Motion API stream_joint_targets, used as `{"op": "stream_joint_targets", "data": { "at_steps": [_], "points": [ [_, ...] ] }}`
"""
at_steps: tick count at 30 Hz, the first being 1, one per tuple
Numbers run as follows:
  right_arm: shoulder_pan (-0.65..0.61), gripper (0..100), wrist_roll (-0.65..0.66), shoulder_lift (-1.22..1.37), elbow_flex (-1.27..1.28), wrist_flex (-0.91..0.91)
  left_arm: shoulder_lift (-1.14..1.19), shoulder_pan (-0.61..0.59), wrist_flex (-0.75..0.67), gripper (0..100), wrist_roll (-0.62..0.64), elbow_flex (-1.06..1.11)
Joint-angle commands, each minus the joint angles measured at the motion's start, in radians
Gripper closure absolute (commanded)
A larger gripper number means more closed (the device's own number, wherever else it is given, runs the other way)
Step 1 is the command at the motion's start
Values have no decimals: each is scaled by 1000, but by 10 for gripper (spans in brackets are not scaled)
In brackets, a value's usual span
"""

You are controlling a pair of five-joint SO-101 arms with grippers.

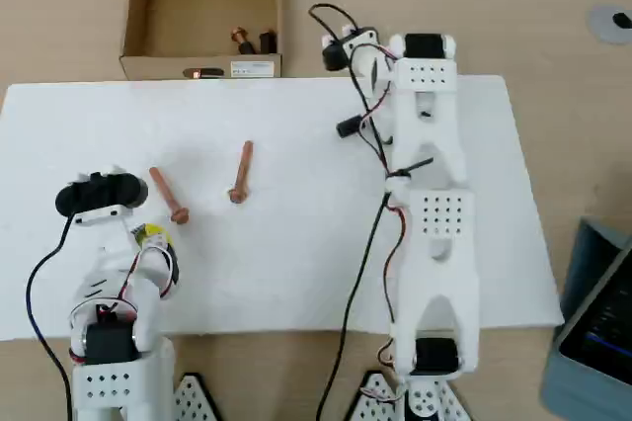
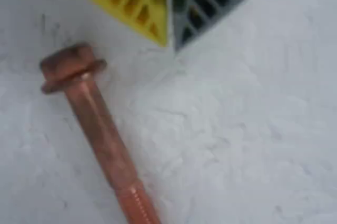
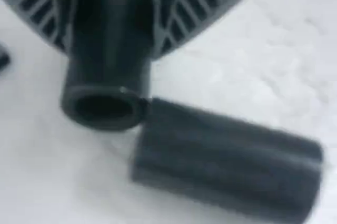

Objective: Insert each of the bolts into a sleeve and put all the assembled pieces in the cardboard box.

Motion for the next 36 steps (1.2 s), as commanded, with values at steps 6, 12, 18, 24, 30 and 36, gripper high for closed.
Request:
{"op": "stream_joint_targets", "data": {
  "at_steps": [6, 12, 18, 24, 30, 36],
  "points": [
    [2, 988, -2, -120, -90, 28, -7, -12, 5, 998, -3, -6],
    [-7, 988, -8, -305, 59, 28, -7, -9, 5, 998, -6, -6],
    [-2, 988, -48, -522, 220, 26, -7, -5, 5, 998, -6, -6],
    [-7, 988, -78, -782, 429, 26, -7, -5, 5, 998, -6, -6],
    [-7, 988, -167, -1066, 727, 26, -7, -3, 5, 998, -6, -6],
    [-4, 988, -324, -1333, 1033, 26, -7, -3, 5, 998, -6, -6]
  ]
}}
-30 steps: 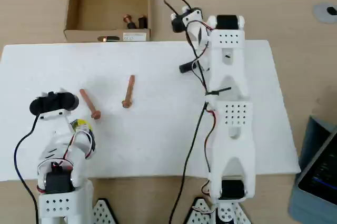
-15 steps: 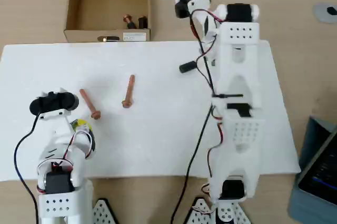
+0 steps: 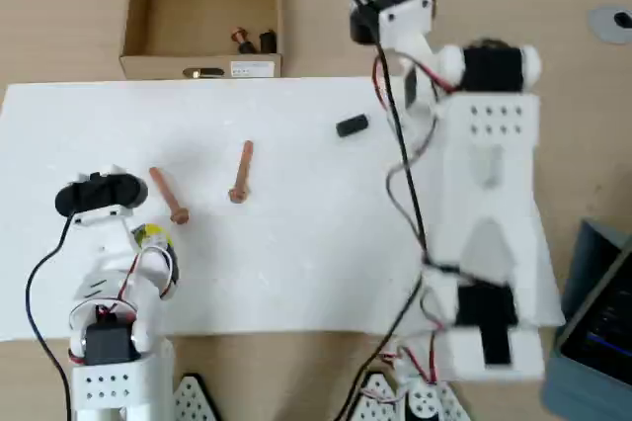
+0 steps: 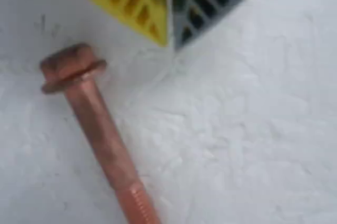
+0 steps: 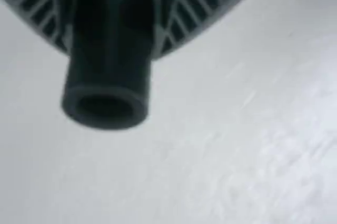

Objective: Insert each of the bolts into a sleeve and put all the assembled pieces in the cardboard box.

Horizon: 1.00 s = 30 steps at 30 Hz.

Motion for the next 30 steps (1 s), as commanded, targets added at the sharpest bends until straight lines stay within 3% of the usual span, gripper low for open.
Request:
{"op": "stream_joint_targets", "data": {
  "at_steps": [1, 8, 17, 30],
  "points": [
    [-2, 988, -86, -200, 162, 20, -7, -3, 5, 998, -6, -6],
    [2, 988, -269, -450, 449, -69, -7, -11, 5, 994, -2, -20],
    [2, 989, -437, -794, 854, -304, 51, -8, 127, 993, -6, -315],
    [10, 989, -437, -949, 964, -356, 866, -3, 222, 993, -3, -927]
  ]
}}
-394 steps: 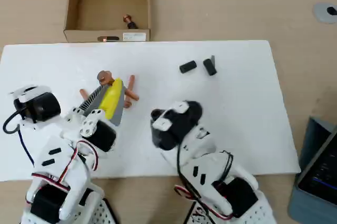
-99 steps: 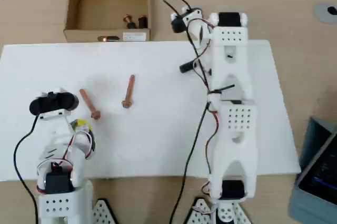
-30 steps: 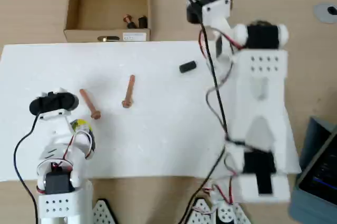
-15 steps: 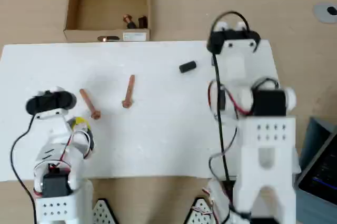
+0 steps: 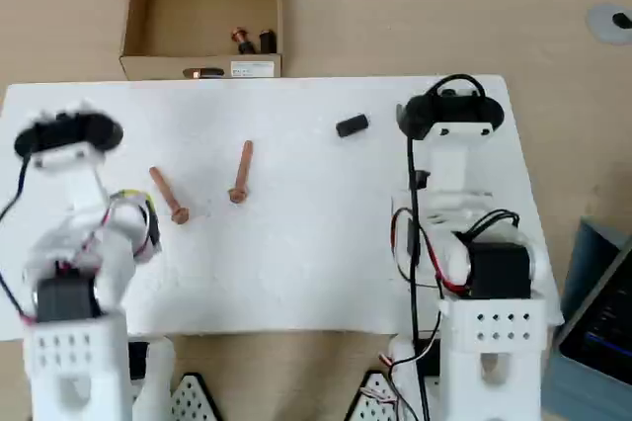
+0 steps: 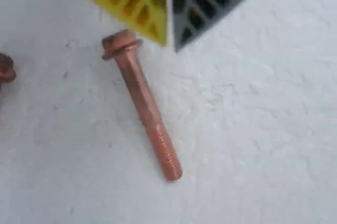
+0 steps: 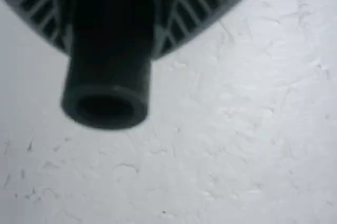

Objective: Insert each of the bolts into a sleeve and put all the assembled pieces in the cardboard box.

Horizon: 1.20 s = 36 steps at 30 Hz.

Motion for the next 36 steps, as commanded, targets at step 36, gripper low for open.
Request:
{"op": "stream_joint_targets", "data": {
  "at_steps": [36],
  "points": [
    [166, 989, -2, -28, 39, -17, 1228, 0, 229, 836, -28, -721]
  ]
}}
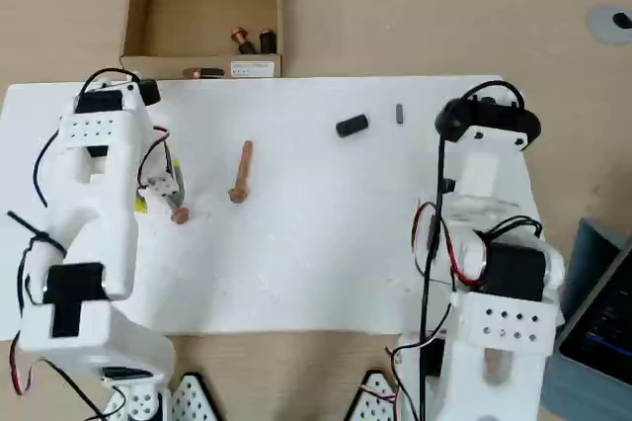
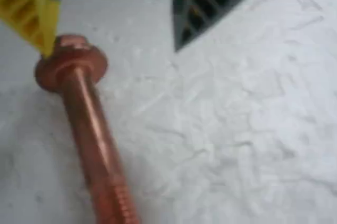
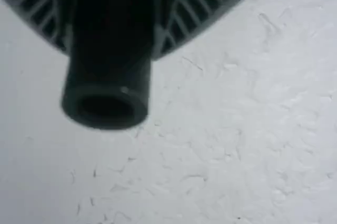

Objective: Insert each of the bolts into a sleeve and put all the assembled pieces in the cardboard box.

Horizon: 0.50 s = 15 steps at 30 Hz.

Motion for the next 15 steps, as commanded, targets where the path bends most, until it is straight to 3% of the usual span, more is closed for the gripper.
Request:
{"op": "stream_joint_targets", "data": {
  "at_steps": [1, 11, 15],
  "points": [
    [4, 989, -2, -24, 1, -17, 30, -2, -37, 836, -11, -55],
    [4, 989, -2, -22, 1, -17, 160, -8, -140, 844, -6, -51],
    [4, 989, -2, -22, 1, -17, 209, -8, -141, 957, -6, -54]
  ]
}}
